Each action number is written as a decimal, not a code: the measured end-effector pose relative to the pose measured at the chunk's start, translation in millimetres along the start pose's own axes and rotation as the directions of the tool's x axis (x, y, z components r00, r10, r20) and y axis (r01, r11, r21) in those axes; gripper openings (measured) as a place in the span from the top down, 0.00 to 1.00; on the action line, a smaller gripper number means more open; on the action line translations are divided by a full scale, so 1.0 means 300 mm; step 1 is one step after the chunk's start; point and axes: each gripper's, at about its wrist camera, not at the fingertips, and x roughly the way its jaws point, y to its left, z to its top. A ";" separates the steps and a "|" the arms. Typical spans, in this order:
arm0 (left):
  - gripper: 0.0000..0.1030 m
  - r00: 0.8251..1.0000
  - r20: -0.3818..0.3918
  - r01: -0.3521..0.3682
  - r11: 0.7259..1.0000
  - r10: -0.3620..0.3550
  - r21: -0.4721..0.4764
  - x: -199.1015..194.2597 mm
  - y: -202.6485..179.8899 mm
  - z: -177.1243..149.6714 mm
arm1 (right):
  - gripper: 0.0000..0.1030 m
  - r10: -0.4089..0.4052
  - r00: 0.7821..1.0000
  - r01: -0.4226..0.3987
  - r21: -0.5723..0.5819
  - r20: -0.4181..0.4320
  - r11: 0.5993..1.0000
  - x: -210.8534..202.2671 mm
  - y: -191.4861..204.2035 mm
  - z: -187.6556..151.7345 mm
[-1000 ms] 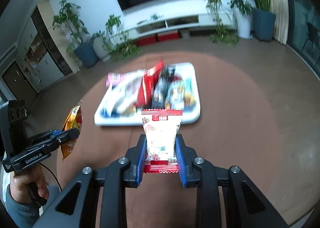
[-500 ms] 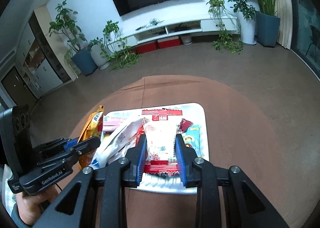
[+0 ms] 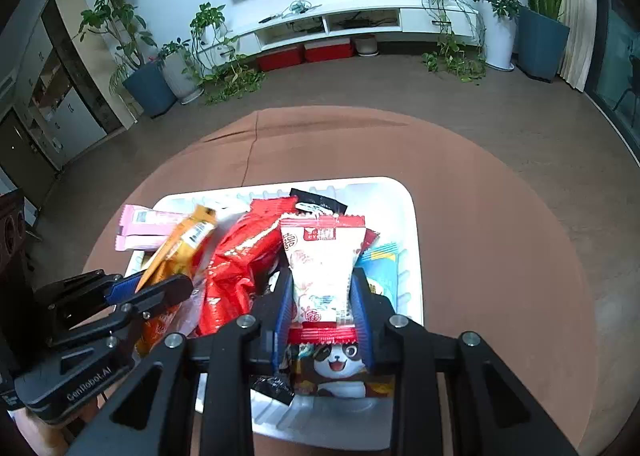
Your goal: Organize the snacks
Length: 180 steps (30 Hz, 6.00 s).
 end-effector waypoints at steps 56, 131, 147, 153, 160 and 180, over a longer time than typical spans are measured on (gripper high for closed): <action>0.00 0.710 0.568 -0.434 0.894 0.417 -0.113 -0.683 -0.288 -0.365 | 0.00 -0.024 0.762 0.056 -0.029 0.647 0.998 -0.680 0.108 -0.361; 0.00 0.896 0.127 -0.387 0.889 0.425 -0.245 -0.716 -0.277 -0.826 | 0.00 -0.209 0.927 0.219 0.001 0.311 0.976 -0.731 0.257 -0.804; 0.00 0.896 0.128 -0.387 0.889 0.426 -0.244 -0.718 -0.278 -0.827 | 0.00 -0.210 0.929 0.220 0.001 0.305 0.975 -0.727 0.255 -0.801; 0.00 0.896 0.128 -0.388 0.889 0.426 -0.244 -0.715 -0.279 -0.827 | 0.00 -0.210 0.930 0.220 0.001 0.302 0.976 -0.721 0.253 -0.809; 0.00 0.896 0.128 -0.388 0.889 0.426 -0.245 -0.717 -0.279 -0.827 | 0.00 -0.211 0.931 0.220 0.002 0.300 0.975 -0.719 0.252 -0.810; 0.00 0.896 0.126 -0.388 0.889 0.425 -0.243 -0.711 -0.280 -0.829 | 0.00 -0.210 0.931 0.220 0.002 0.297 0.976 -0.724 0.252 -0.806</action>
